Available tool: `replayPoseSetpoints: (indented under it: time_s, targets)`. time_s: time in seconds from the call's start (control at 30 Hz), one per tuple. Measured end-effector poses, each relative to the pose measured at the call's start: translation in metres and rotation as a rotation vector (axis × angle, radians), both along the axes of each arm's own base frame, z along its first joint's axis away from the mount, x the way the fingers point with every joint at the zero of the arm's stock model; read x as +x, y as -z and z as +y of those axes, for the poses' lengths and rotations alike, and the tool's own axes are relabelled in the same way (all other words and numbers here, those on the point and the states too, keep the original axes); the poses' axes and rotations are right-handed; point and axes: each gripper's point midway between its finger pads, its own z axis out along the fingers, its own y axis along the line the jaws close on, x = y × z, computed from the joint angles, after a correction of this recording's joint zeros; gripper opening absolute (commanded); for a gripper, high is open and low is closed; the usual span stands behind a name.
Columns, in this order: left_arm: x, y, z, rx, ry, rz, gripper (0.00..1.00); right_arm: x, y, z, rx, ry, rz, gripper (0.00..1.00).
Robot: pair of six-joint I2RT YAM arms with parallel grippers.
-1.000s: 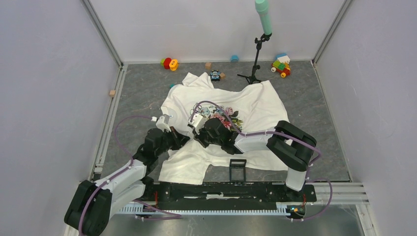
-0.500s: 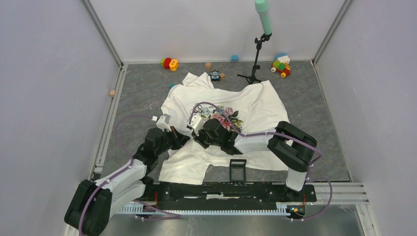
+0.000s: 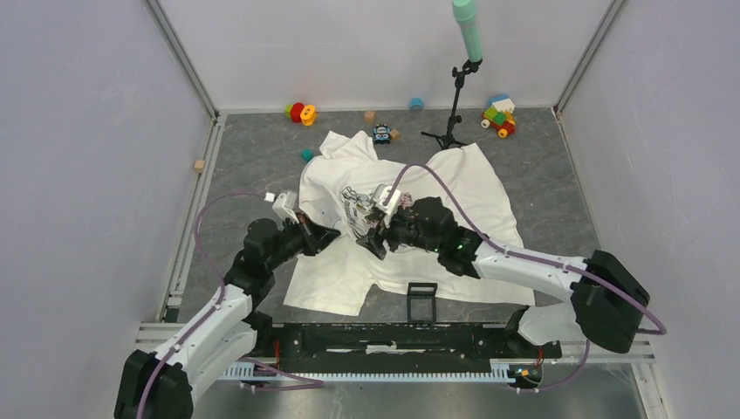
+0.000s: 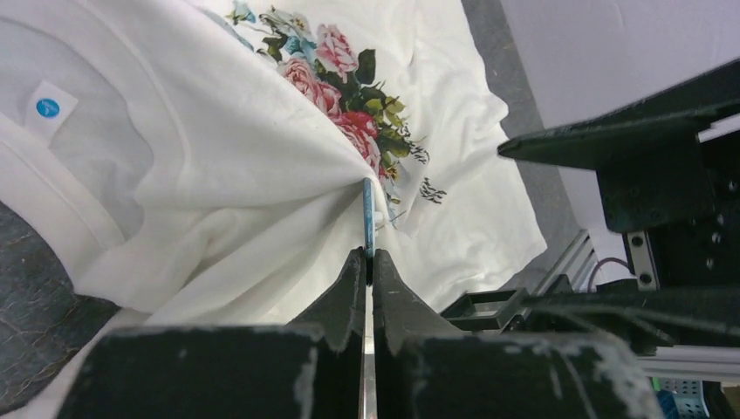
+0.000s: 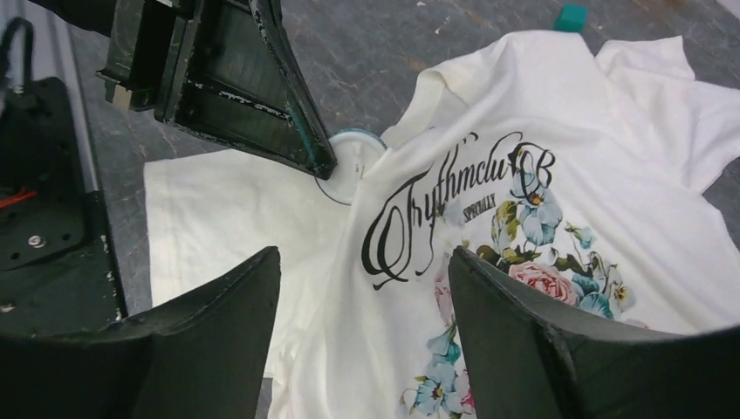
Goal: Pin the brooch onto the clothing
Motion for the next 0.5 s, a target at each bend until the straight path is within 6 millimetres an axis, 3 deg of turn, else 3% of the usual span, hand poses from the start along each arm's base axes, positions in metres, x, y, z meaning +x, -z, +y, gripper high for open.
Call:
replayPoseSetpoints:
  time_s: [0.2,0.37,0.43,0.5]
  targets:
    - [-0.010,-0.026,-0.013,-0.065,0.118,0.014,0.02,0.006,-0.030,-0.024,0.107,-0.104,0.023,0.80]
    - [-0.021,-0.059,-0.028,-0.117,0.273,0.023,0.02,-0.009,-0.038,-0.027,0.156,-0.234,0.080,0.79]
    - [-0.025,-0.072,-0.033,-0.125,0.341,0.038,0.02,-0.015,-0.042,-0.027,0.174,-0.283,0.099,0.75]
    - [-0.026,-0.080,-0.035,-0.128,0.392,0.042,0.02,-0.018,-0.051,-0.025,0.199,-0.328,0.106,0.63]
